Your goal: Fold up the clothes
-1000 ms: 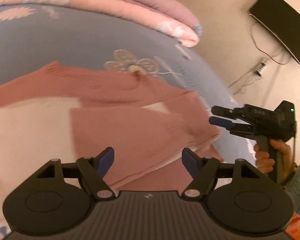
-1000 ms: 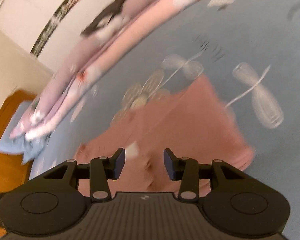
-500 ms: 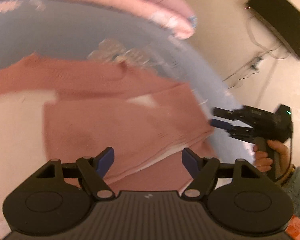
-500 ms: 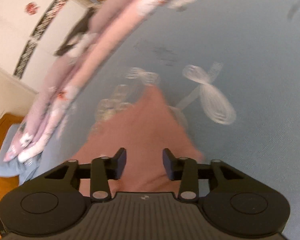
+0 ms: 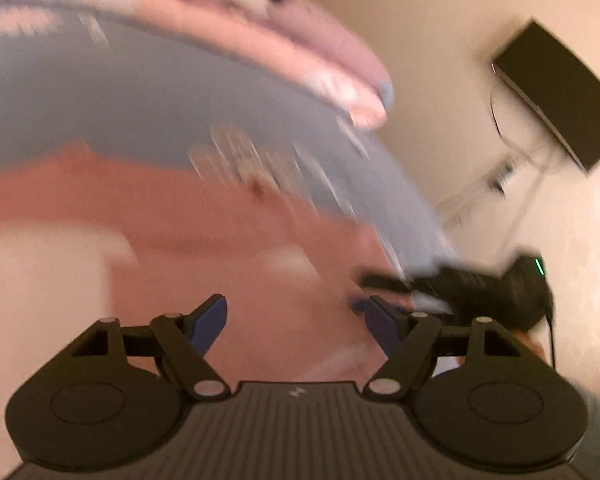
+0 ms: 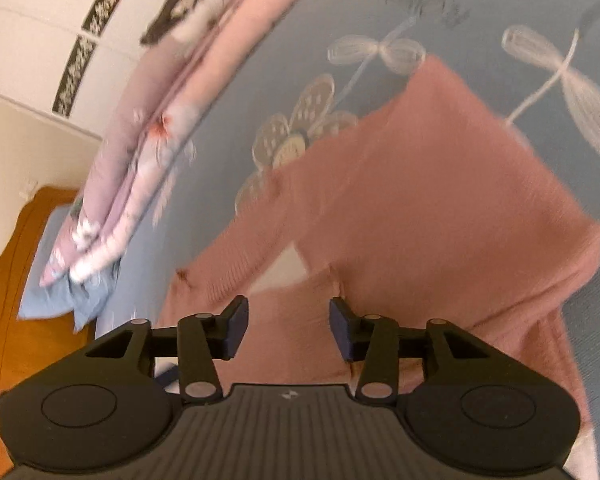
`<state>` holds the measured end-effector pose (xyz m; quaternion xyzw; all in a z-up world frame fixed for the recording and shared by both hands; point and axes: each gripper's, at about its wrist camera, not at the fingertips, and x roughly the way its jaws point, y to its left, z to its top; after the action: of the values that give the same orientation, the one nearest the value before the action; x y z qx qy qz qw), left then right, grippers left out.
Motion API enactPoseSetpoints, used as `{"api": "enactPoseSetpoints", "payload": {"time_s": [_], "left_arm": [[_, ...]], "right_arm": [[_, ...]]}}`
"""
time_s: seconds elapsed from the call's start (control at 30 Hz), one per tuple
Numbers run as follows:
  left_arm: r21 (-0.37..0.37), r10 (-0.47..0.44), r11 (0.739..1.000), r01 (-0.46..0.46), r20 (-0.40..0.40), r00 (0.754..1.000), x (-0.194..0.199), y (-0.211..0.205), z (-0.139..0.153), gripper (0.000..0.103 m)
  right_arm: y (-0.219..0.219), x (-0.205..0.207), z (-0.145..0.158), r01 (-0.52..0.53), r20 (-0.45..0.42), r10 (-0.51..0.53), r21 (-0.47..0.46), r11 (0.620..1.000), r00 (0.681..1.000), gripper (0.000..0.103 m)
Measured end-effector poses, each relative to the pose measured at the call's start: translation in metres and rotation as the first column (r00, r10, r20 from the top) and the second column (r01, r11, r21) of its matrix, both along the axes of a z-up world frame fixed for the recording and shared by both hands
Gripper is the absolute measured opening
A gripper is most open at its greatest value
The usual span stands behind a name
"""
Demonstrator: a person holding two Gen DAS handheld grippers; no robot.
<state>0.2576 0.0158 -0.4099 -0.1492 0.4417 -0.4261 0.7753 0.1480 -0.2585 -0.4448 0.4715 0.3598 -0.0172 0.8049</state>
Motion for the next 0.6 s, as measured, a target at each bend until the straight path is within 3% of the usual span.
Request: {"api": "enactPoseSetpoints", "payload": {"time_s": [0.1, 0.17, 0.27, 0.4, 0.5, 0.6], "left_arm": [[-0.023, 0.091, 0.996, -0.091, -0.016, 0.996, 0.048, 0.018, -0.011, 0.076], [0.002, 0.133, 0.991, -0.133, -0.061, 0.989, 0.077, 0.023, -0.029, 0.076], [0.033, 0.144, 0.989, -0.142, -0.077, 0.987, 0.101, 0.032, -0.049, 0.075], [0.026, 0.181, 0.983, -0.18, -0.036, 0.983, 0.113, 0.052, -0.052, 0.076], [0.012, 0.177, 0.984, -0.176, -0.078, 0.981, 0.121, 0.058, -0.052, 0.075], [0.029, 0.151, 0.988, -0.149, -0.062, 0.987, 0.114, 0.06, -0.033, 0.074]], "right_arm": [[-0.001, 0.001, 0.01, 0.013, 0.014, -0.013, -0.03, 0.999, 1.0, 0.055], [0.0, 0.007, 0.012, -0.004, 0.012, 0.004, -0.051, 0.999, 1.0, 0.055], [0.002, 0.013, 0.012, -0.035, -0.001, 0.035, -0.066, 0.997, 0.999, 0.055], [0.003, 0.015, 0.011, -0.063, -0.018, 0.062, -0.095, 0.993, 0.998, 0.055], [0.002, 0.014, 0.01, -0.057, -0.028, 0.055, -0.089, 0.994, 0.998, 0.055], [0.003, 0.012, 0.014, -0.059, -0.021, 0.057, -0.09, 0.994, 0.998, 0.055]]}}
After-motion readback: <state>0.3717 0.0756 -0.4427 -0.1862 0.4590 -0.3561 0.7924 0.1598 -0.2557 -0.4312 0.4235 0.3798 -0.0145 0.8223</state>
